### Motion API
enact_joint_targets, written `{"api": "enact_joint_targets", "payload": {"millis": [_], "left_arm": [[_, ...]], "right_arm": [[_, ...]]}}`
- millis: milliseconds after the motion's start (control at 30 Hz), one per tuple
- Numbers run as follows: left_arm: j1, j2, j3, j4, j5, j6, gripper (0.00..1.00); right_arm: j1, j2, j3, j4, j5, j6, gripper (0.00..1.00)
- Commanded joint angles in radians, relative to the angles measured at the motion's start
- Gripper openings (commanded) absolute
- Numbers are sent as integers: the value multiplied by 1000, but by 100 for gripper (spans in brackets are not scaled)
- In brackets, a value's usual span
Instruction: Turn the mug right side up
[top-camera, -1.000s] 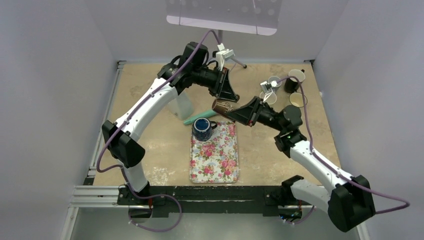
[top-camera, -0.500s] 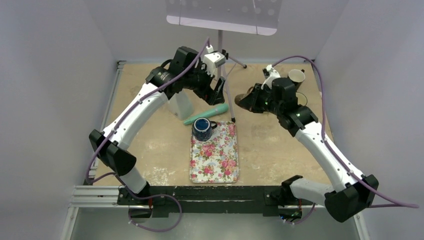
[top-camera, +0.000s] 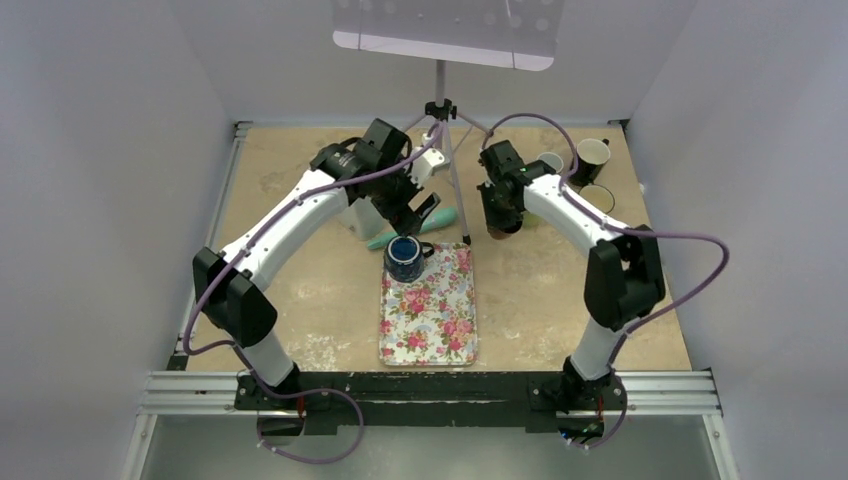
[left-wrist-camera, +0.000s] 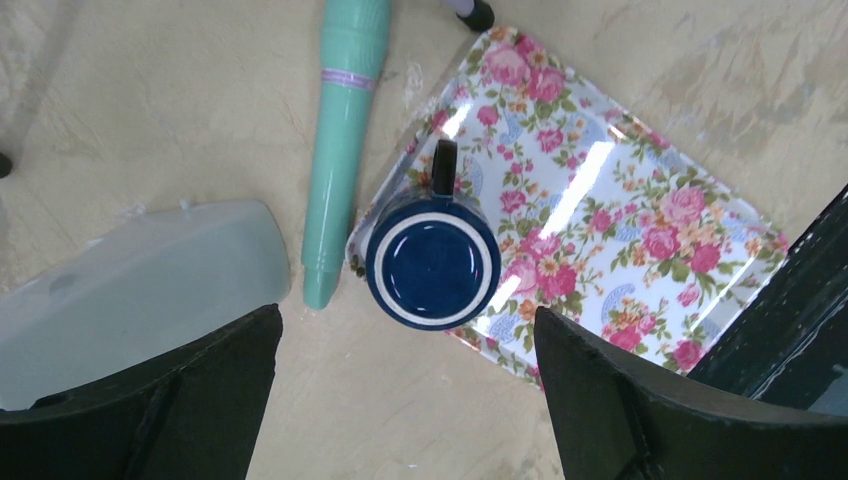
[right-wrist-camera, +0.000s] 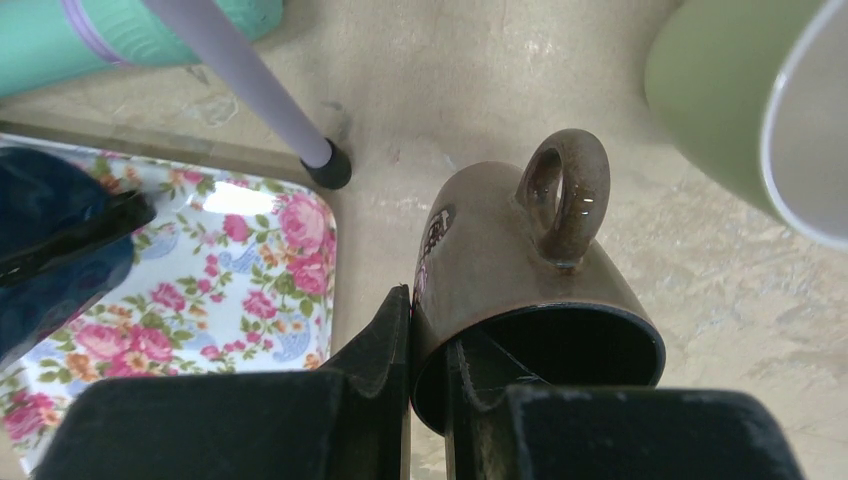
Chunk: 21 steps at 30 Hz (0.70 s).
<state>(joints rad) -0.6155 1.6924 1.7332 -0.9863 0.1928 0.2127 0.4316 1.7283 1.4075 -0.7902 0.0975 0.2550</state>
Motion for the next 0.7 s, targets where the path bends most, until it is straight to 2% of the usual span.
{"api": "enact_joint_targets", "payload": {"millis": [0, 133, 200, 367, 467, 567, 667], "left_arm": [[-8, -4, -63, -41, -4, 138, 100], [-21, -32, -134, -9, -11, 206, 100], [-26, -40, -145, 1, -10, 222, 100], [-52, -24, -138, 5, -2, 249, 100], [-82, -3, -123, 8, 6, 266, 100], [-119, 32, -100, 17, 12, 287, 99], [-137, 102, -51, 12, 9, 297, 95]], "right_arm": [[3, 79, 130, -29, 51, -78, 0], [4, 185, 188, -39, 37, -99, 1], [4, 231, 218, -51, 33, -104, 5], [3, 288, 299, -92, 27, -113, 27], [3, 274, 353, -117, 32, -114, 39], [3, 228, 391, -137, 21, -111, 45], [3, 133, 377, -132, 16, -90, 49]]}}
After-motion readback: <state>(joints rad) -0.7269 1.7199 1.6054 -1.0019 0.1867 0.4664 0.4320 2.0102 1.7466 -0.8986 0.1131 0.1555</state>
